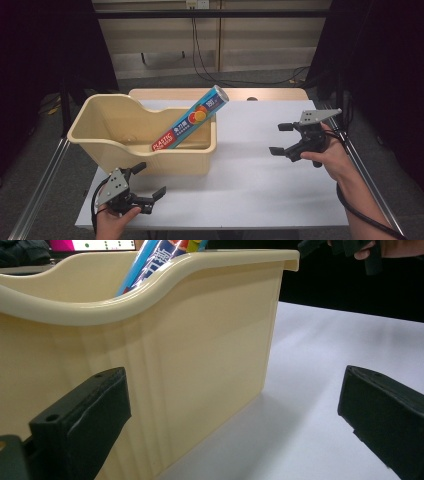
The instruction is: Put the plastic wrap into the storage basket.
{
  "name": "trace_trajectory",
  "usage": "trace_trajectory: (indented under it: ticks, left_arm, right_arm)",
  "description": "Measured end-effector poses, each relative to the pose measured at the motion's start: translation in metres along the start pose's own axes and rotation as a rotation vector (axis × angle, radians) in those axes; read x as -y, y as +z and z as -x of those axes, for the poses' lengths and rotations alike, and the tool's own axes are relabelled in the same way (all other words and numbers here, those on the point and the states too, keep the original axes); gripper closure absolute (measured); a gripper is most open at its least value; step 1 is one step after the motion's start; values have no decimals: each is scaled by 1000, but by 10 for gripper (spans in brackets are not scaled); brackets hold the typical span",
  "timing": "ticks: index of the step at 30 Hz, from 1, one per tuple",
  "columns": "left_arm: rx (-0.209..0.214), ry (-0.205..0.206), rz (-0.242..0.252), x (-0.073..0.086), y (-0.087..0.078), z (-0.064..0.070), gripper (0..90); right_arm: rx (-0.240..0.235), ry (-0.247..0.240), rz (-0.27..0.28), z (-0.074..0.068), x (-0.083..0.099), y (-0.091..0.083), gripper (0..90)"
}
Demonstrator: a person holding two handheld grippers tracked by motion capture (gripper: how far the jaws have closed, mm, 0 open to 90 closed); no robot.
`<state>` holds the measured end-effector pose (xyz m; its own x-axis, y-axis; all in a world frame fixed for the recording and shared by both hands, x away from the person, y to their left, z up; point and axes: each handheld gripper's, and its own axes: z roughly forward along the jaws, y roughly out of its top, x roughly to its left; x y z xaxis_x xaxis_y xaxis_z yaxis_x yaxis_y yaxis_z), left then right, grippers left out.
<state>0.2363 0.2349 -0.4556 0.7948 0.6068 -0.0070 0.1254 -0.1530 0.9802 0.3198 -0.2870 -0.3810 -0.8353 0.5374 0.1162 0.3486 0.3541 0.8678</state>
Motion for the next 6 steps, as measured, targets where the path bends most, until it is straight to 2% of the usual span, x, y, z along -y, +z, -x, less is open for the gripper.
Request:
trace_trajectory:
  ticks: [3,6]
  left_arm:
    - [-2,0,0,0,0,0,2]
    - [0,2,1,0,1,0,2]
  right_arm:
    - [12,3,8,-1,7,-2,25]
    - [25,16,48,-4,20,-6,23]
